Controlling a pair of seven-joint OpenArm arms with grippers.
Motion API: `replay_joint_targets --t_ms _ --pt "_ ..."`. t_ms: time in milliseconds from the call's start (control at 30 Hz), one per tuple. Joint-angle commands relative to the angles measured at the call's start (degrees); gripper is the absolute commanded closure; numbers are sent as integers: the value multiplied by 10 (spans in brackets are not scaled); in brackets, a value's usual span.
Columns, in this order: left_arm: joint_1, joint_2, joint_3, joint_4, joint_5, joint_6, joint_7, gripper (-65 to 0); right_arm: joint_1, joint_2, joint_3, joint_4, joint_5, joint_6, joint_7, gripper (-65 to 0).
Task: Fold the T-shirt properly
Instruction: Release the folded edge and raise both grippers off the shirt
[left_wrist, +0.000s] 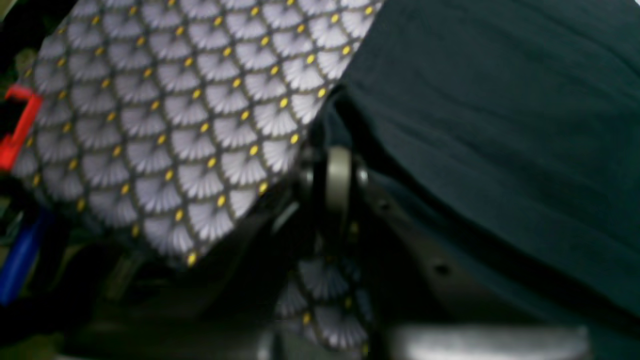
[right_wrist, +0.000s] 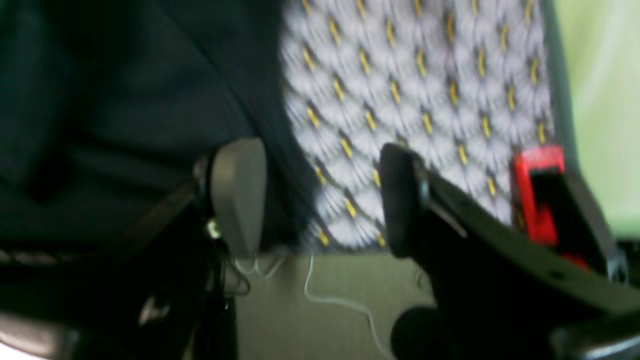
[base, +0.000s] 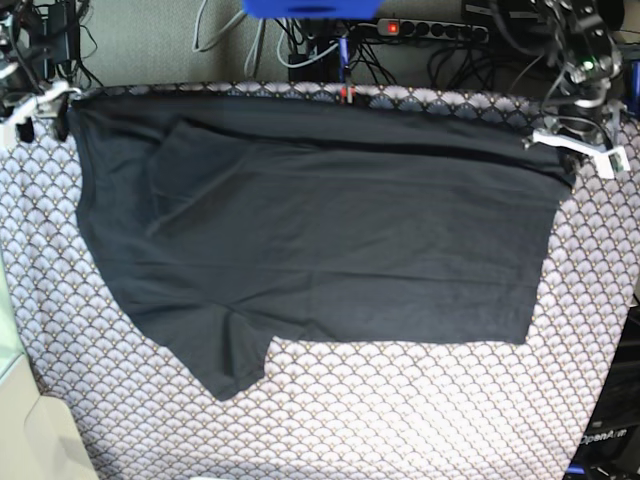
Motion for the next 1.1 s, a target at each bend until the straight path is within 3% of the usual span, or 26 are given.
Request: replay_joint_targets --t_ms 0,300,600,1067 --pt "2 -6 -4 22 -1 -2 -19 0 -2 5 2 21 9 0 9 -378" --pt "3 6 -4 51 -2 -2 -20 0 -1 -2 -34 35 9 0 9 -378" --pt "4 52 -45 51 -1 -2 -18 0 -1 -2 -32 35 9 0 9 -378" --pt "15 56 -51 44 -1 -2 -20 0 -2 -2 -33 33 9 0 9 -379"
